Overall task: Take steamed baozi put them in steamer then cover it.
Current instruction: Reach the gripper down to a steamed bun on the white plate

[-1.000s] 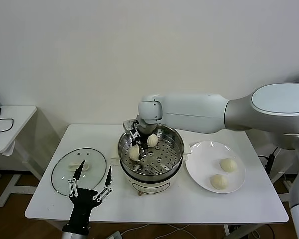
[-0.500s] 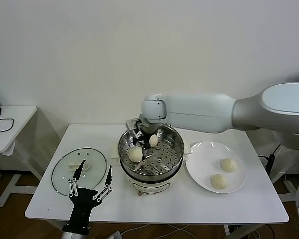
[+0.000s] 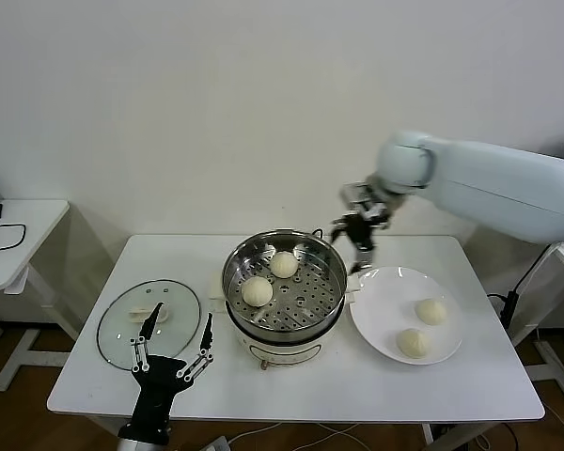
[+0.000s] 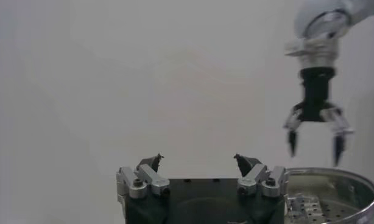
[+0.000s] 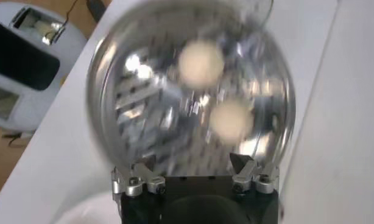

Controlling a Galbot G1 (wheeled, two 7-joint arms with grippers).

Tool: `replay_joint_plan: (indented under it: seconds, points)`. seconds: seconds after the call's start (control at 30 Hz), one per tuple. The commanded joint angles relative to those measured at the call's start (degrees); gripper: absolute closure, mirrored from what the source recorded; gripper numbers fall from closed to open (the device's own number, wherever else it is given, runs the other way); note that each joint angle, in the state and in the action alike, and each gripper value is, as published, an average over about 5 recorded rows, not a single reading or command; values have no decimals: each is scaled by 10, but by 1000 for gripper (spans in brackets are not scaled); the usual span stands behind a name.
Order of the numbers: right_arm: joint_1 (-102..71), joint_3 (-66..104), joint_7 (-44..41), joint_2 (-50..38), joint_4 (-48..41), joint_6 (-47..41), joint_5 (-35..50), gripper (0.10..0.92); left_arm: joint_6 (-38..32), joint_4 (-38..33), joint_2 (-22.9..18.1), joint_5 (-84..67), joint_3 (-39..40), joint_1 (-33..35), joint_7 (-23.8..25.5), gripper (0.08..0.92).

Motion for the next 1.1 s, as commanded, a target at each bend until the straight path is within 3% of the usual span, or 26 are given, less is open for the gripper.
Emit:
replay_joint_plan:
  seconds: [0.03,0.37,1.1]
  points:
    - [-129,45,-47,-134,-38,78,-112,203,-1,0,-2,2,0,2,0,177]
    - [-266,123,-38,-105,-84,88,-156,203,1,2,-4,3,-4,6,0,177]
    - [-298,130,-27,-38,-133,86,-155,203,-2,7,-5,3,-11,7,-1,177]
